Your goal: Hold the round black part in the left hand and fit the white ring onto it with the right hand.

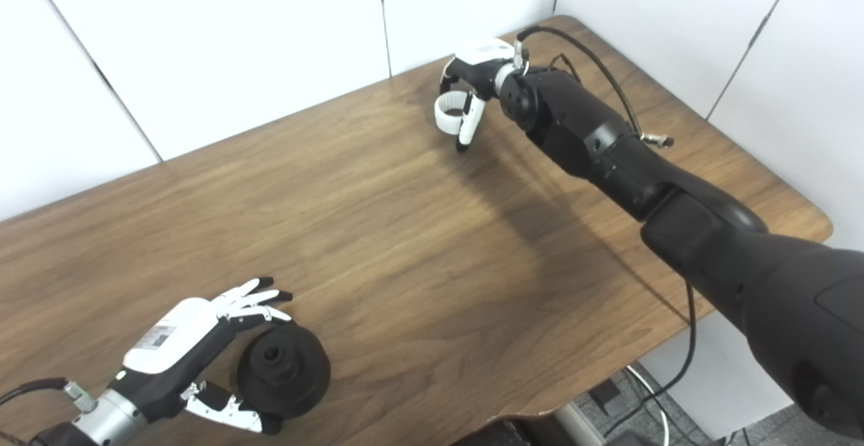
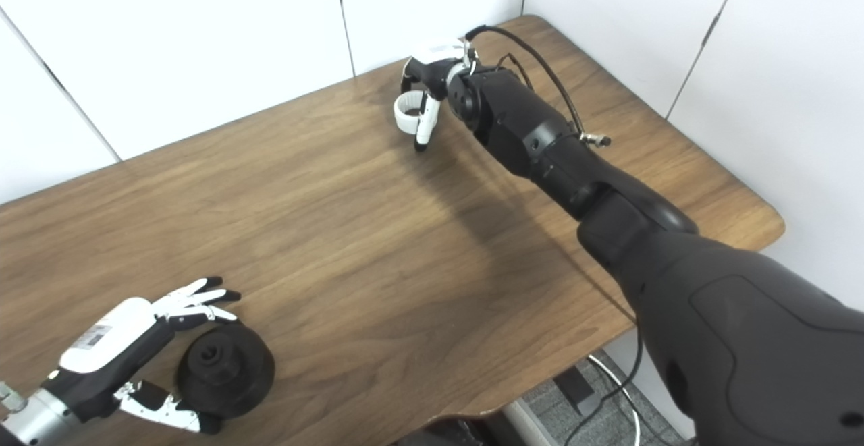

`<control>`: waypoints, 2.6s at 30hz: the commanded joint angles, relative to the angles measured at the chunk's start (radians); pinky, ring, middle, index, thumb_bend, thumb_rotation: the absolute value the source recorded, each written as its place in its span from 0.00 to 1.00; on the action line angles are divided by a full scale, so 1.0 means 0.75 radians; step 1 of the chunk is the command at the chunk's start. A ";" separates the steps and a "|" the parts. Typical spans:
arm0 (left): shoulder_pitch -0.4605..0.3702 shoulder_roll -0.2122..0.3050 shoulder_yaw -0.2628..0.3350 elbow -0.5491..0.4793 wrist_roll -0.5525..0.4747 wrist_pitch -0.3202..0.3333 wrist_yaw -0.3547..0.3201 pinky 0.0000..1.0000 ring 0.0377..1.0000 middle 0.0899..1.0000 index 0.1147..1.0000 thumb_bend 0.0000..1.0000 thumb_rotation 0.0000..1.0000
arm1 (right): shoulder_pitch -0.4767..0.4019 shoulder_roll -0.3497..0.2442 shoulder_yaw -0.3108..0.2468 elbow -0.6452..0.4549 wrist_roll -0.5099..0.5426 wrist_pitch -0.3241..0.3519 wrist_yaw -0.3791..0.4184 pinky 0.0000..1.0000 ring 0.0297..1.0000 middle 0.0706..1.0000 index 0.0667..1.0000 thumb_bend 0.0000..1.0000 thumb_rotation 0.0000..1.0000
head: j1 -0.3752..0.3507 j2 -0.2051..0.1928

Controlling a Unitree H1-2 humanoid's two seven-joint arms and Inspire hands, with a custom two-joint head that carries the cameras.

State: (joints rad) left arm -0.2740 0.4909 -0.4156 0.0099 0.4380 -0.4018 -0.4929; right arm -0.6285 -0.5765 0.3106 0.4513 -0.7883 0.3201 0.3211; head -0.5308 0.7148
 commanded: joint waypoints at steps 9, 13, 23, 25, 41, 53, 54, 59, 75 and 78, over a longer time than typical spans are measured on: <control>0.006 0.046 0.005 -0.046 0.012 0.018 -0.039 0.94 0.98 0.89 0.42 0.52 0.08 | -0.072 -0.014 0.033 0.009 -0.019 -0.009 -0.037 0.77 0.83 0.80 0.63 0.79 0.18 | -0.005 0.005; 0.008 0.046 0.008 -0.053 0.006 0.029 -0.049 0.94 0.98 0.89 0.42 0.52 0.08 | -0.069 -0.023 0.030 -0.001 -0.017 0.007 -0.022 0.77 0.83 0.80 0.63 0.79 0.17 | -0.006 0.010; 0.003 0.047 0.013 -0.050 0.003 0.018 -0.045 0.93 0.98 0.88 0.42 0.52 0.07 | -0.048 -0.057 0.042 -0.040 -0.037 0.062 0.017 0.79 0.85 0.82 0.65 0.82 0.18 | -0.011 0.018; 0.001 0.047 0.011 -0.051 0.006 0.020 -0.049 0.93 0.98 0.89 0.42 0.52 0.07 | -0.040 -0.066 0.035 -0.048 -0.033 0.068 0.025 0.79 0.85 0.82 0.66 0.82 0.18 | -0.011 0.018; -0.007 0.050 0.017 -0.044 0.005 0.009 -0.050 0.94 0.98 0.88 0.42 0.52 0.07 | -0.019 -0.089 0.019 -0.060 -0.028 0.077 0.020 0.78 0.84 0.83 0.67 0.83 0.20 | -0.018 0.028; -0.003 0.048 0.026 -0.050 0.013 0.004 -0.050 0.94 0.97 0.87 0.42 0.52 0.08 | -0.015 -0.077 0.019 -0.044 -0.024 0.054 -0.028 0.78 0.82 0.79 0.51 0.63 0.15 | -0.012 0.033; -0.003 0.048 0.027 -0.051 0.014 0.004 -0.049 0.94 0.97 0.87 0.42 0.52 0.08 | -0.013 -0.076 0.016 -0.042 -0.020 0.043 -0.045 0.77 0.81 0.78 0.48 0.58 0.14 | -0.012 0.033; -0.001 0.048 0.027 -0.053 0.009 0.008 -0.055 0.94 0.97 0.87 0.42 0.52 0.07 | 0.001 -0.083 0.019 -0.057 -0.021 0.015 -0.086 0.73 0.77 0.73 0.45 0.52 0.14 | -0.011 0.034; -0.003 0.047 0.027 -0.050 0.007 0.013 -0.066 0.93 0.97 0.88 0.42 0.52 0.08 | 0.025 -0.088 0.006 -0.072 -0.002 -0.061 -0.146 0.68 0.73 0.69 0.44 0.52 0.13 | 0.017 0.048; -0.003 0.043 0.026 -0.052 0.000 0.027 -0.073 0.94 0.97 0.88 0.42 0.52 0.07 | 0.034 -0.092 -0.007 -0.114 0.012 -0.076 -0.142 0.69 0.73 0.69 0.44 0.52 0.13 | 0.046 0.055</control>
State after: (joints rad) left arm -0.2642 0.5002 -0.4011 -0.0149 0.4320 -0.3948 -0.5313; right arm -0.5786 -0.6111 0.3237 0.3951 -0.7763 0.2738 0.2354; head -0.4955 0.7563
